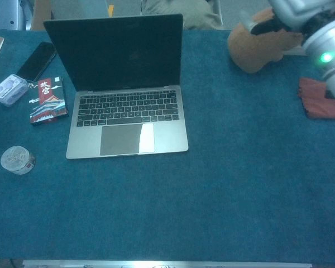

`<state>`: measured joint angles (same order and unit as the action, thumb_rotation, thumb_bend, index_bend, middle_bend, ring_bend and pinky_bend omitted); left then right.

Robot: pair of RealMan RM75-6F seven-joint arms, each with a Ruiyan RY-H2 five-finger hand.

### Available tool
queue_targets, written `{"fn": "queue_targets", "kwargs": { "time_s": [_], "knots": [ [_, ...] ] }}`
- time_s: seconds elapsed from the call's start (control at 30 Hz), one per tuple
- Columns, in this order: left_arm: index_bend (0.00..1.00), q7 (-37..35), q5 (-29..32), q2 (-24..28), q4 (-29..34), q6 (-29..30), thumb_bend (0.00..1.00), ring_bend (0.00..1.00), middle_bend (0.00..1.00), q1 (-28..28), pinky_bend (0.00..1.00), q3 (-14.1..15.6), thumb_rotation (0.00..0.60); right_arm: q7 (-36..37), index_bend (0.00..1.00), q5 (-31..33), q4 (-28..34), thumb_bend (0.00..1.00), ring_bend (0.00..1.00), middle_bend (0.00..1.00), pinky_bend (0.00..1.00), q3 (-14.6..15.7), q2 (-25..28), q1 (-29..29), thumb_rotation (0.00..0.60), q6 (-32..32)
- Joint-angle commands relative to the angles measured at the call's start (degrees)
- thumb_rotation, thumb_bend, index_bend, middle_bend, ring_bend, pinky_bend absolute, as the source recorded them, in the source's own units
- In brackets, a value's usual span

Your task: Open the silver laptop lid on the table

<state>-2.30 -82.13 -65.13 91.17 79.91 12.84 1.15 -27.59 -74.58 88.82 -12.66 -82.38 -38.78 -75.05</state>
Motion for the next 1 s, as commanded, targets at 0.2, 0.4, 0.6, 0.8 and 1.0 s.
{"fn": "queue_targets", "kwargs": {
  "time_s": [0.2,0.4,0.6,0.8,1.0],
  "knots": [
    [0.07,-0.8,1.1,-3.9,-5.1,6.6,0.31,0.0,0.0,-3.8,0.0,-3.1,0.261,4.3,0.0,-2.4,2.7,0.41,0.0,0.17,0.04,6.9,5.2,10.9,0.519,-8.1],
    [0.07,1.6,0.9,-5.8,-5.8,8.4,0.31,0.0,0.0,-5.2,0.0,-3.3,0.259,7.0,0.0,-2.6,2.2,0.41,0.0,0.17,0.04,10.1,6.3,18.6,0.519,-13.8],
    [0.07,3.5,0.1,-6.4,-5.7,9.4,0.31,0.0,0.0,-6.3,0.0,-3.1,0.258,8.5,0.0,-3.1,0.1,0.41,0.0,0.17,0.04,11.4,6.1,24.8,0.52,-19.4],
    [0.07,5.3,-1.6,-6.5,-4.8,10.7,0.31,0.0,0.0,-7.5,0.0,-2.5,0.262,9.8,0.0,-3.1,-0.9,0.41,0.0,0.17,0.04,11.3,6.0,29.4,0.518,-22.9],
    [0.07,4.1,-2.4,-6.2,-4.7,10.4,0.31,0.0,0.0,-7.7,0.0,-2.5,0.262,11.0,0.0,-2.6,-2.1,0.41,0.0,0.17,0.04,10.1,5.5,31.2,0.52,-22.8]
  ]
}}
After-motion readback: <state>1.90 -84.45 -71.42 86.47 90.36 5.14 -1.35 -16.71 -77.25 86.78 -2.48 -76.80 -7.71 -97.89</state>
